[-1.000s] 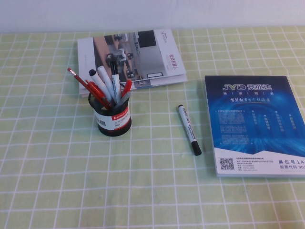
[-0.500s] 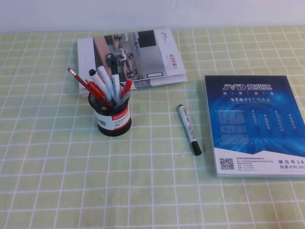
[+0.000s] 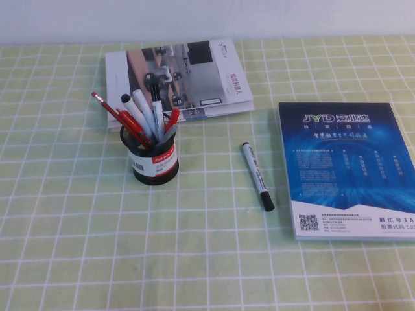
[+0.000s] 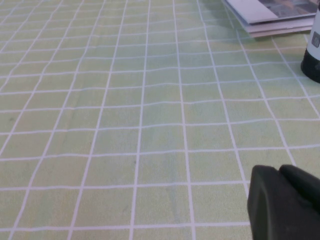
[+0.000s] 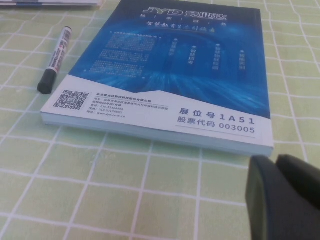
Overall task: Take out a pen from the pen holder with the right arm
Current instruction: 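Take a marker out of the pen holder and lay it on the table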
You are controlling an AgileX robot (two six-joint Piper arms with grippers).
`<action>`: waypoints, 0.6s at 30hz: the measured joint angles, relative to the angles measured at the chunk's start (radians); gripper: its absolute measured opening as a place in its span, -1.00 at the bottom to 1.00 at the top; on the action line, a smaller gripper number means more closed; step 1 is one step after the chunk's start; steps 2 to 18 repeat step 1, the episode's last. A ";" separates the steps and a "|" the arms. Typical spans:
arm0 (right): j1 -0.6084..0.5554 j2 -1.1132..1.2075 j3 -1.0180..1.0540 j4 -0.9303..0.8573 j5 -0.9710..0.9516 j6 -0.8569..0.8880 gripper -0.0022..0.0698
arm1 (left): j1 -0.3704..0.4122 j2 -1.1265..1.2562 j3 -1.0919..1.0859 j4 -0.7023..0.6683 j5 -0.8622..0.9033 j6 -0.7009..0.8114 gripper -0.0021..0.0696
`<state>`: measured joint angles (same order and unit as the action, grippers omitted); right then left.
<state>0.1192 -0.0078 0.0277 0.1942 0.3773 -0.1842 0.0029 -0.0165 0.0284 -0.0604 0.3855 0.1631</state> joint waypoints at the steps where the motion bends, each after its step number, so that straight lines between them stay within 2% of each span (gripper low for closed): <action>1: 0.000 0.000 0.000 0.000 0.000 0.000 -0.97 | 0.000 0.000 0.000 0.000 0.000 0.000 -0.96; 18: 0.000 0.000 0.000 0.000 0.000 0.000 -0.97 | 0.000 0.000 0.000 0.000 0.000 0.000 -0.96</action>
